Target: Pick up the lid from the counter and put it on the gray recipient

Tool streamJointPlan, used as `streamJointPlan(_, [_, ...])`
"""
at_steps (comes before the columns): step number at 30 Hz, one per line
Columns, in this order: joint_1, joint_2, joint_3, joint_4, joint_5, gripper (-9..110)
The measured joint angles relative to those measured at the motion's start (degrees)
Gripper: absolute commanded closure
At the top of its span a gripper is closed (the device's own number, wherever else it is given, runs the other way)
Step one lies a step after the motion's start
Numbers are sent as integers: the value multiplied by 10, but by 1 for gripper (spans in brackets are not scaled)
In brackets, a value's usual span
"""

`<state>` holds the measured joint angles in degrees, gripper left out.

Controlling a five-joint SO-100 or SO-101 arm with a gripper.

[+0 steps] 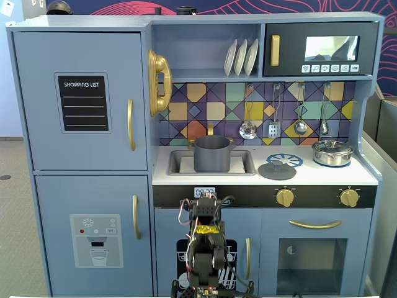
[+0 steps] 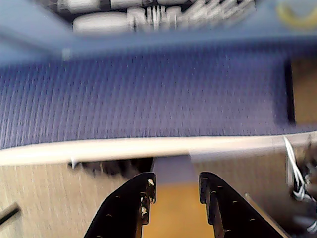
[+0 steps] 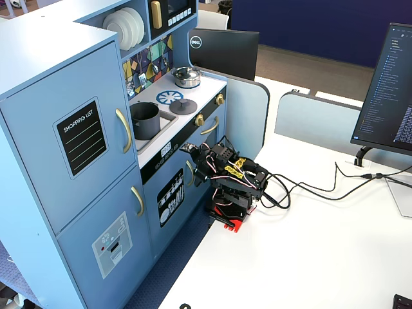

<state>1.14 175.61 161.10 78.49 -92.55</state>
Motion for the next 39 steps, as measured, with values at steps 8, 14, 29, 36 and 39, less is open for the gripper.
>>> streamJointPlan(8, [5,-142,-260,-1,-30,101])
streamJointPlan(14, [8,-198,-370,3,-44,101])
streamJointPlan(29, [173,-199,-381,-352,-41,101])
streamJointPlan(36, [264,-179,-285,-557,-19,101])
streamJointPlan(39, [287,-180,-269,-589,-23,101])
